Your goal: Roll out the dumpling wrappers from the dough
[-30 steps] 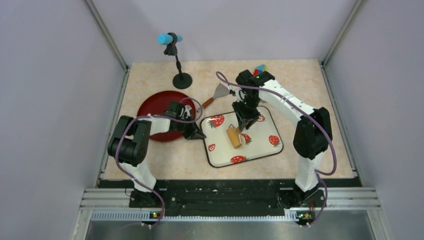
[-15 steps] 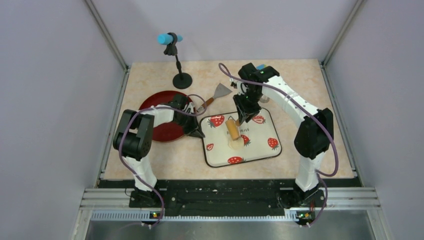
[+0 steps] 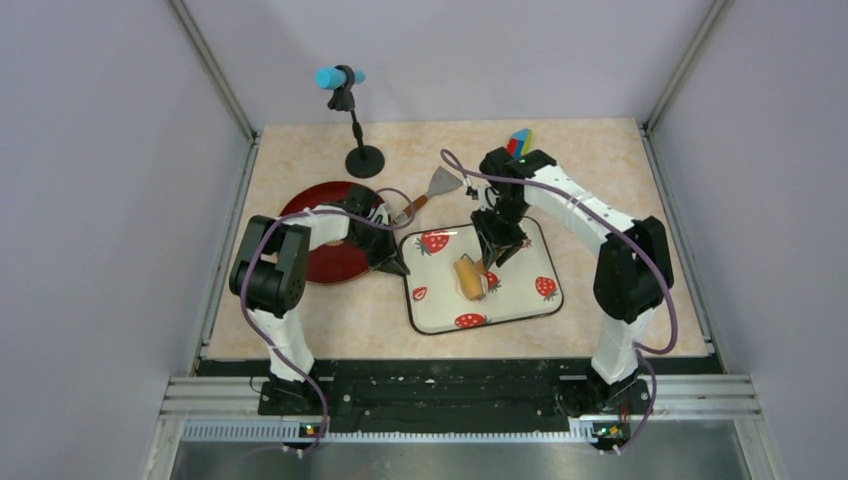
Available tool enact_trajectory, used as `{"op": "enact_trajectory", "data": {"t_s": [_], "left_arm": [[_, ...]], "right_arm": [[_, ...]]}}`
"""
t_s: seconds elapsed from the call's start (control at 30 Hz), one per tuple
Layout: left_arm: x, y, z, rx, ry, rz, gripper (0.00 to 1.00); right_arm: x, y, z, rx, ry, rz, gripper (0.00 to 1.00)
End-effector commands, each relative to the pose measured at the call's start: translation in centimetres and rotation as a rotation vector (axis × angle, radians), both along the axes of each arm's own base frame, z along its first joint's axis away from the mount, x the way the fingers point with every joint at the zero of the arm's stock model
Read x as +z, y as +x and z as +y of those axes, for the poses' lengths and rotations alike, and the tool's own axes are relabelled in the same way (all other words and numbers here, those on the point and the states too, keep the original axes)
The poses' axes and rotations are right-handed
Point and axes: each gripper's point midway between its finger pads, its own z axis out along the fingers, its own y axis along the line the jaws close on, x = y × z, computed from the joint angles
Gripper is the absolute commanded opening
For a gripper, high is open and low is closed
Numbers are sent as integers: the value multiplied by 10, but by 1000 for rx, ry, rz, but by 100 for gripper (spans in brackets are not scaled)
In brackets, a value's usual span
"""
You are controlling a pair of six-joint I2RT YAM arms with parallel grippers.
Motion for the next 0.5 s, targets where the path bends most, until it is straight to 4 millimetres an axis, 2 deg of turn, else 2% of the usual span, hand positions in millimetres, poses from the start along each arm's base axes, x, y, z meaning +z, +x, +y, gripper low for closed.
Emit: {"op": "enact_trajectory", "data": {"t_s": [0.0,0.33,0.47], "left_arm": [[-73,-16,63,-31,360,16,0],[-72,-18,64,-17,363,9,0],[-72,-17,64,-16,363,4,0]], "right_arm": [[0,4,-21,-28,-85,-65,0],[-21,6,-74,-73,-284,-79,0],[-31,3,-88,-97,-323,-61,0]]}}
